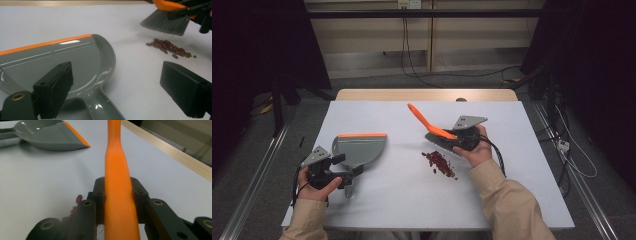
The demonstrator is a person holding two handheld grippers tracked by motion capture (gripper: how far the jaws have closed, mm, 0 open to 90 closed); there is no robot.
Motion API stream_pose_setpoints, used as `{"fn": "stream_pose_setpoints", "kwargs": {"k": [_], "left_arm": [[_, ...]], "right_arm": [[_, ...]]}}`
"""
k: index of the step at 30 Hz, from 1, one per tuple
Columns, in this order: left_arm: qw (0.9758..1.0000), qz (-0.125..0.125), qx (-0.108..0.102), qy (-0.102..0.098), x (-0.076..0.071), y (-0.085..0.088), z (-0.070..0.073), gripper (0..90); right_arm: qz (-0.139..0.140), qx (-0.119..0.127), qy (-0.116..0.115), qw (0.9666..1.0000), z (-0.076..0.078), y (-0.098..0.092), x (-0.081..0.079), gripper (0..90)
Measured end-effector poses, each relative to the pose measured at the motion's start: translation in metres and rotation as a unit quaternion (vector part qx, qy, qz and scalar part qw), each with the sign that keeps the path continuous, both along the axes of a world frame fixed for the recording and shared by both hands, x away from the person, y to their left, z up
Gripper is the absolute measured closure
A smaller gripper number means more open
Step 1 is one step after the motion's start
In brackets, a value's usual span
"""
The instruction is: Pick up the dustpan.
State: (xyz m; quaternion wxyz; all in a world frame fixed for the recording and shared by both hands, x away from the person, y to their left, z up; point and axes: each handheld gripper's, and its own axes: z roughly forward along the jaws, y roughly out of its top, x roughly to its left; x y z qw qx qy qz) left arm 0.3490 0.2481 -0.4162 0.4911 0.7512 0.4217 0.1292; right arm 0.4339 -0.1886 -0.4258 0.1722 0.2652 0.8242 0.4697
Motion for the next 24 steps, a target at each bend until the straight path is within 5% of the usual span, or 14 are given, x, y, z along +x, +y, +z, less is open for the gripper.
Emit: {"fn": "stream_pose_setpoints", "kwargs": {"k": [6,13,20,24], "left_arm": [[0.9999,0.013,0.003,0.003,0.001,0.002,0.0,11.4],[0.9996,0.026,0.008,0.007,0.001,0.005,-0.002,11.4],[0.9994,0.03,0.011,0.011,0.0,0.007,-0.003,11.4],[0.9994,0.03,0.012,0.011,-0.001,0.01,-0.004,11.4]], "right_arm": [[0.09,-0.009,-0.01,0.9959,-0.007,0.006,0.029,71.1],[0.176,-0.016,-0.01,0.9842,-0.019,0.016,0.041,71.2],[0.223,-0.035,-0.003,0.9741,-0.016,0.016,0.026,71.1],[0.232,-0.044,-0.005,0.9716,-0.013,0.014,0.013,71.1]]}}
